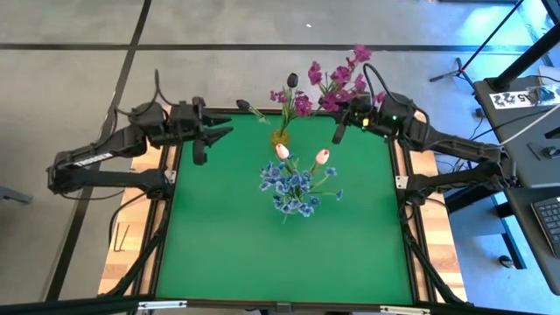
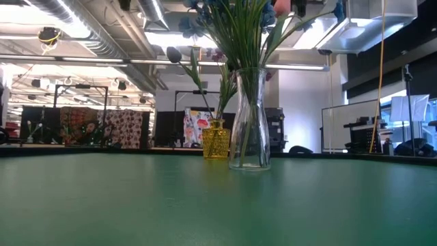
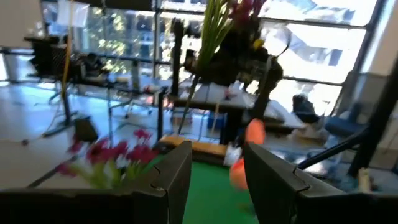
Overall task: Sort flowers into vase by color
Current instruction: Put the violet flowers in the yellow vase
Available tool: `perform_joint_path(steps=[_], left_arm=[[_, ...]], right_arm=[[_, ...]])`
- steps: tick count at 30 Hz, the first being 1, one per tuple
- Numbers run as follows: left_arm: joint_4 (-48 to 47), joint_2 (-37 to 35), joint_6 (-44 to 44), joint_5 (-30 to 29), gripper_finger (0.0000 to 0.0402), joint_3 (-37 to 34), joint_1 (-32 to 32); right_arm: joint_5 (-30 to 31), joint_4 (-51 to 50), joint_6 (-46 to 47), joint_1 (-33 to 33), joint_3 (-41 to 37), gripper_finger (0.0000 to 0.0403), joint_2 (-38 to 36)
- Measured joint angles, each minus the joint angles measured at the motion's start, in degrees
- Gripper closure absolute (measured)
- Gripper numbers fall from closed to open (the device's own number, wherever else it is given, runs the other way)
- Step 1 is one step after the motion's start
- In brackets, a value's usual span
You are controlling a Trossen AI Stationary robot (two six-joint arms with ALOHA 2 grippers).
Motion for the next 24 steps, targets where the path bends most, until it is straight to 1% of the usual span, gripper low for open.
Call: perform_joint_path(steps=[4,8,12,15,22,24], left_arm=[[3.39,-1.41,0.18,-0.36,0.0260,-5.32,1.60],[6.15,-2.19,0.68,-0.37,0.0260,-9.94,3.66],[8.75,-3.15,1.16,-0.36,0.0260,-12.81,5.88],[8.75,-3.64,1.16,-0.36,0.0260,-13.71,7.06],[8.75,-3.71,1.16,-0.32,0.0260,-15.33,7.52],[8.81,-3.69,1.14,-0.33,0.0260,-16.09,7.54]], right_arm=[[-3.58,-1.33,-0.02,-3.61,0.00,0.0395,0.00],[-8.20,-3.79,0.00,-7.06,-0.02,0.0383,0.00],[-13.56,-6.97,-0.04,-10.16,-0.07,0.0387,0.00],[-17.24,-8.31,-0.67,-10.88,-0.09,0.0396,0.00],[-18.68,-8.41,-3.34,-10.73,-0.20,0.0383,-1.33],[-18.80,-6.81,-3.47,-10.73,-1.93,0.0385,-2.73]])
